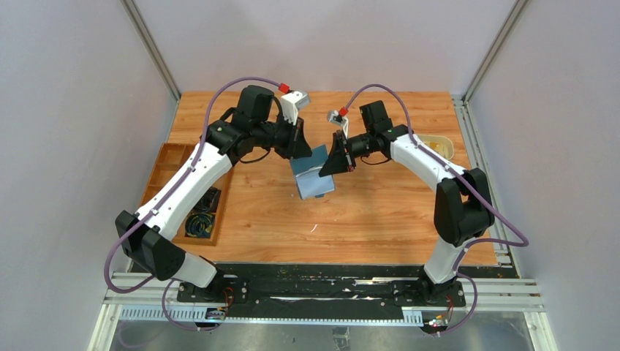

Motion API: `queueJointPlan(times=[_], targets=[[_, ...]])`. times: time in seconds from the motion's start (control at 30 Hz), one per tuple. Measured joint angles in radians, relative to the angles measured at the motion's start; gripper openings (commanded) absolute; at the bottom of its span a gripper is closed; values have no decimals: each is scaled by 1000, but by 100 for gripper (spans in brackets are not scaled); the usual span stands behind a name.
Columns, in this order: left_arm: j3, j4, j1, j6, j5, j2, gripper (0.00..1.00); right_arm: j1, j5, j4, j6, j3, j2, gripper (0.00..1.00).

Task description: Take the credit cards out of the card holder

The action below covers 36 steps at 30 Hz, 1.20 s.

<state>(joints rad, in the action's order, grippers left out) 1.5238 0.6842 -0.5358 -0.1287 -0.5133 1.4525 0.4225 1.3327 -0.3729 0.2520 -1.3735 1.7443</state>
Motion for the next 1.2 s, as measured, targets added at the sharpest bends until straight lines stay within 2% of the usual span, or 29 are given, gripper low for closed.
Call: queueJointPlan(times=[0.07, 0.1, 0.17, 0.2, 0.27, 0.33, 0.47, 0.53, 0.6, 0.7, 0.73, 0.93, 1.1, 1.2], targets=[[-1, -2, 0, 0, 0, 0, 0, 0, -1, -10, 2, -8, 4, 0], [-3, -6, 2, -1, 1, 0, 0, 0, -3, -14, 2, -11, 5, 6], [-15, -23, 6, -8, 6, 0, 0, 0, -35, -41, 2, -31, 6, 35], [-20, -32, 10, -14, 8, 0, 0, 0, -57, -53, -3, -40, 6, 45], [-38, -52, 26, -34, 16, 0, 0, 0, -130, -52, -24, -58, 0, 60], [-55, -64, 45, -61, 27, 1, 0, -3, -229, -32, -60, -61, -28, 67], [-67, -107, 73, -133, 74, 2, 0, -37, -411, 94, -199, -6, -159, 70], [-67, -140, 77, -169, 97, 2, 0, -66, -460, 221, -309, 68, -252, 73], [-68, -190, 77, -222, 128, 2, 0, -93, -500, 437, -475, 189, -355, 73], [-80, -270, 79, -292, 163, -3, 0, -97, -523, 762, -718, 333, -400, 73], [-83, -296, 79, -315, 171, -3, 0, -96, -526, 912, -839, 382, -385, 73], [-129, -459, 81, -437, 210, -39, 0, -95, -549, 1392, -1289, 426, -195, 72], [-168, -607, 85, -538, 206, -83, 0, -95, -573, 1698, -1554, 410, -72, 72], [-168, -674, 87, -579, 201, -86, 0, -95, -579, 1788, -1646, 382, -21, 72]])
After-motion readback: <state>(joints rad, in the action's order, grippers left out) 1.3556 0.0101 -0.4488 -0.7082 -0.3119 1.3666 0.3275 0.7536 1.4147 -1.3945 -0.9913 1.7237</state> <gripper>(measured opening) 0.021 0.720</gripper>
